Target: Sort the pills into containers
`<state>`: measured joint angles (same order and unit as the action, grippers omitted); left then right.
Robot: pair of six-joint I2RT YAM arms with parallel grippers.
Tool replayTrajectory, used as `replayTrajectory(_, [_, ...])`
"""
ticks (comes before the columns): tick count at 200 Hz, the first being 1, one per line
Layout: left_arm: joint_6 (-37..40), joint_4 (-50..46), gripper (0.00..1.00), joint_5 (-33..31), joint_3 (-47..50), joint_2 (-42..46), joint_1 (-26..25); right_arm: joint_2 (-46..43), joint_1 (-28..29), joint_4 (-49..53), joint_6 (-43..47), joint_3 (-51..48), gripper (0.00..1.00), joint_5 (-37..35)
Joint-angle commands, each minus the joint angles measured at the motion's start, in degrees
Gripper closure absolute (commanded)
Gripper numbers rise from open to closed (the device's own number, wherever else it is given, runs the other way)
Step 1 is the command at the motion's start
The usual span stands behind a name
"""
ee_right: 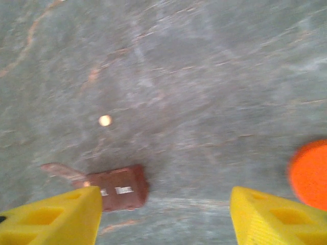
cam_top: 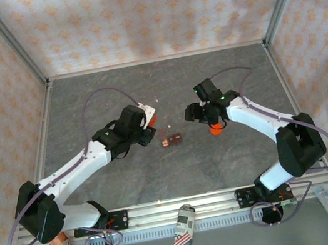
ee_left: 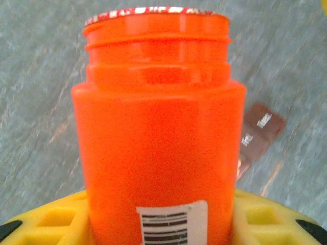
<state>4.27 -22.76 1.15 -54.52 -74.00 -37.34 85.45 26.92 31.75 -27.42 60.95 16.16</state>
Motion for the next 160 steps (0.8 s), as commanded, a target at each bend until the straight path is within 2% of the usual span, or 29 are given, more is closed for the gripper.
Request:
replayTrajectory(1, [-1.80,19.44,1.00,1.53,5.51,4.17,0.84,-0.61,-2.22,10.31,2.29,2.30,0.28,-8.20])
replayTrajectory(40, [-4.68,48.95,1.00,5.92,19.81,10.11,3.19,1.79,-3.06,14.52,4.09,3.24,0.21,-12.95])
replayTrajectory(68, [-7.09,71.61,1.00,7.19,27.03,9.64,3.50,3.80,-3.34,14.93,4.78,3.61,0.19,-13.57])
replayTrajectory(84, [-8.19,79.81,1.00,8.10,27.93,8.24,3.50,4.99,-3.59,15.18,5.00,3.65,0.19,-13.59])
replayTrajectory(128, [-11.36,85.88,1.00,12.35,24.27,5.26,3.50,9.66,-4.23,14.94,6.21,4.43,0.18,-12.25])
replayTrajectory(160, [-11.53,84.88,1.00,14.92,21.62,4.66,3.47,12.62,-4.39,14.54,6.62,4.54,0.20,-11.99])
